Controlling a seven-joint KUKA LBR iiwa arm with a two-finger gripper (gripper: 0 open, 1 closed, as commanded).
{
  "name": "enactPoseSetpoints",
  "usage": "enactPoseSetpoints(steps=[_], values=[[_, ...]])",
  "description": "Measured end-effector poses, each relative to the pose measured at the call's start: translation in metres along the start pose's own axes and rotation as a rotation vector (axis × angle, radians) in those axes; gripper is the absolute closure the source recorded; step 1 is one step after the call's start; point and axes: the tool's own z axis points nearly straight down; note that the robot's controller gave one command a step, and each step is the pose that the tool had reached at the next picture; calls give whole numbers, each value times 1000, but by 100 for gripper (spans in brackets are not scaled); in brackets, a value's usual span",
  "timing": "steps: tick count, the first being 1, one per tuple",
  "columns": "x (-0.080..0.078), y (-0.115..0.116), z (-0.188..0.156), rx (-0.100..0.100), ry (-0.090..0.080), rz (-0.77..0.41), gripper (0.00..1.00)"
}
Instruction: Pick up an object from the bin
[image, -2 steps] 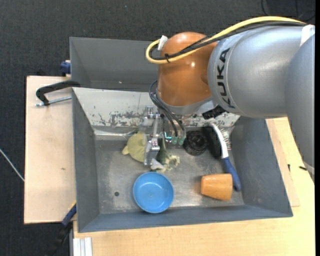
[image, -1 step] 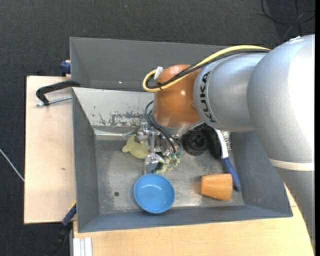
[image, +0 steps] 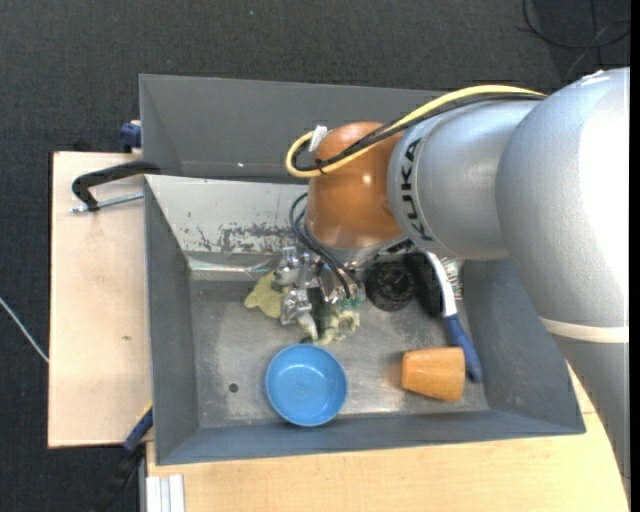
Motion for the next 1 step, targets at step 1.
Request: enactPoseSetpoints(steps=[1], values=[[-1,-18,-144,4,26,-7,100]])
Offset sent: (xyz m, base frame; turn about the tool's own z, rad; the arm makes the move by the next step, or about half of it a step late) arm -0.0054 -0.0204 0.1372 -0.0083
